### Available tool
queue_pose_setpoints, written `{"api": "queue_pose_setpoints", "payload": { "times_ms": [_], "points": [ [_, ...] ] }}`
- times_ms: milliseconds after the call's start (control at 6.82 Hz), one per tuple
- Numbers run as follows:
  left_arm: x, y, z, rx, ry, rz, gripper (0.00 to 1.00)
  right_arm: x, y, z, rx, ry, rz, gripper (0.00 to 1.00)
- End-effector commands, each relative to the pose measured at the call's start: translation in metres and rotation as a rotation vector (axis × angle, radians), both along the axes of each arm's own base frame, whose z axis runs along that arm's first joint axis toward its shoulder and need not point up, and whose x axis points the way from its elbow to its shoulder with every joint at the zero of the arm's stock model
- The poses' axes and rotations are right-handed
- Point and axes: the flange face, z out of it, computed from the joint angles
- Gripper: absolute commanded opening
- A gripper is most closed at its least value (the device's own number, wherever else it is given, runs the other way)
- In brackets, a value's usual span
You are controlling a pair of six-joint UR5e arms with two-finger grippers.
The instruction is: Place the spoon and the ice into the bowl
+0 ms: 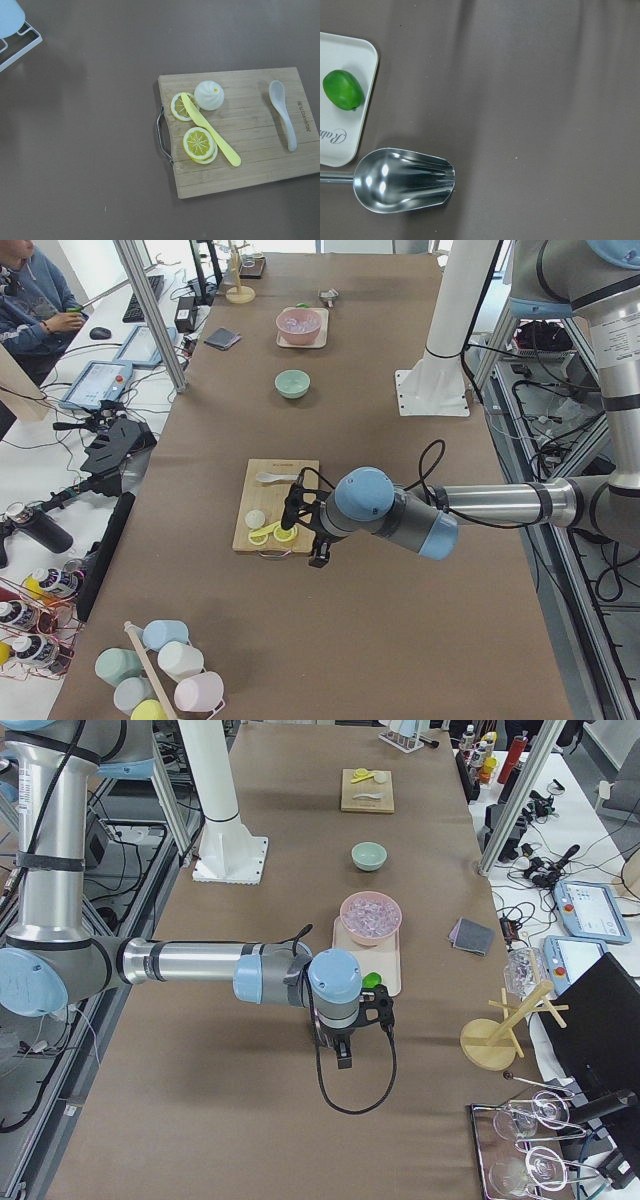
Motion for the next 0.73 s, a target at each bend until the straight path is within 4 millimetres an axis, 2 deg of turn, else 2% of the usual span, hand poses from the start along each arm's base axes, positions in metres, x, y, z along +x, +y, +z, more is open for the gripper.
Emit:
{"api": "queue_pose_setpoints", "payload": {
  "times_ms": [0, 293, 586],
  "points": [
    [0.001, 0.006, 0.001, 0.021, 0.002, -0.002, 0.98, 0.000, 0.000, 0.000, 0.005, 0.000, -0.003, 1.00],
    [0.001, 0.002, -0.004, 0.034, 0.000, -0.002, 0.97, 0.000, -0.002, -0.007, 0.023, 0.000, -0.002, 1.00],
    [0.000, -0.013, -0.018, 0.074, -0.003, 0.001, 0.97, -0.001, -0.005, -0.011, 0.107, -0.008, 0.001, 1.00]
  ]
}}
